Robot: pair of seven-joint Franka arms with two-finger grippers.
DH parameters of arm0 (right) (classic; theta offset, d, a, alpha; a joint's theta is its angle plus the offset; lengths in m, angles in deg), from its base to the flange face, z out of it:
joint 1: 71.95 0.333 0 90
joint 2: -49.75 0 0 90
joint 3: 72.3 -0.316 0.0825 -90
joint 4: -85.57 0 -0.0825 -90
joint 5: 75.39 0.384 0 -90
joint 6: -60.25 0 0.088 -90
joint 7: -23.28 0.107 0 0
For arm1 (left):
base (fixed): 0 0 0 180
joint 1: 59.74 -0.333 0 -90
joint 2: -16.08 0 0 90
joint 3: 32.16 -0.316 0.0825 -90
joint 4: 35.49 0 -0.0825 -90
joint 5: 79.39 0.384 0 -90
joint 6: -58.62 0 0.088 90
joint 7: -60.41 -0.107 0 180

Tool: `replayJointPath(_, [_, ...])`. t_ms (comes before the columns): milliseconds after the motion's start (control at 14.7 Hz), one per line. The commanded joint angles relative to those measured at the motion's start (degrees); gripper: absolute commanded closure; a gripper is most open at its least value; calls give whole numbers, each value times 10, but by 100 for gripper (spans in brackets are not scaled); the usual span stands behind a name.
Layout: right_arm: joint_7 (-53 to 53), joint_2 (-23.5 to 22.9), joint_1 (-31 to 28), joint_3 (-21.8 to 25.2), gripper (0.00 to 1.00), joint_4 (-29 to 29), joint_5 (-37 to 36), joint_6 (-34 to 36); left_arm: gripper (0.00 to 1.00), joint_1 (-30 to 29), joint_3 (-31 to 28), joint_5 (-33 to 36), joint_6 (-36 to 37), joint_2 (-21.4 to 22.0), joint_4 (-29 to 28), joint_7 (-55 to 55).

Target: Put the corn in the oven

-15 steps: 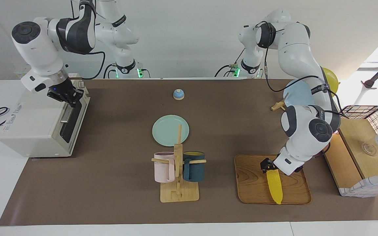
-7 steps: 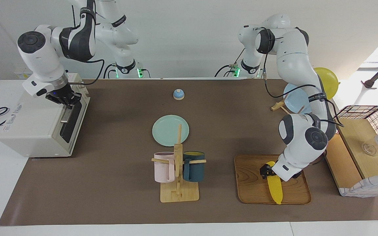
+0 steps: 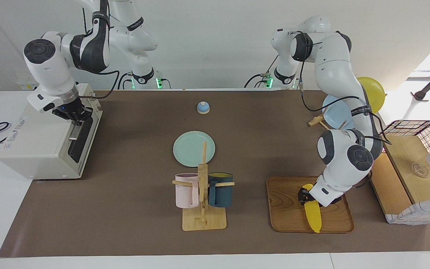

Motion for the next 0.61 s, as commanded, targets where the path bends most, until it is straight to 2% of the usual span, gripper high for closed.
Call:
replayJointPath(0, [0, 12, -10, -3, 100, -27, -12, -13, 89, -2, -1, -4, 14, -12, 24, -9])
replayJointPath(68, [3, 12, -10, -4, 100, -30, -9, -15, 100, -2, -1, -7, 28, -11, 24, -9])
replayJointPath(204, [17, 12, -6, -4, 100, -36, -6, -16, 100, -10, 2, -18, 54, 4, 26, -7])
replayJointPath(340, [34, 12, 1, -5, 100, -50, 7, -30, 100, -8, -5, -68, 85, 52, 23, -1])
replayJointPath(543, [37, 9, 10, -5, 100, -54, 28, -37, 100, -2, -6, -79, 144, 99, 20, 33])
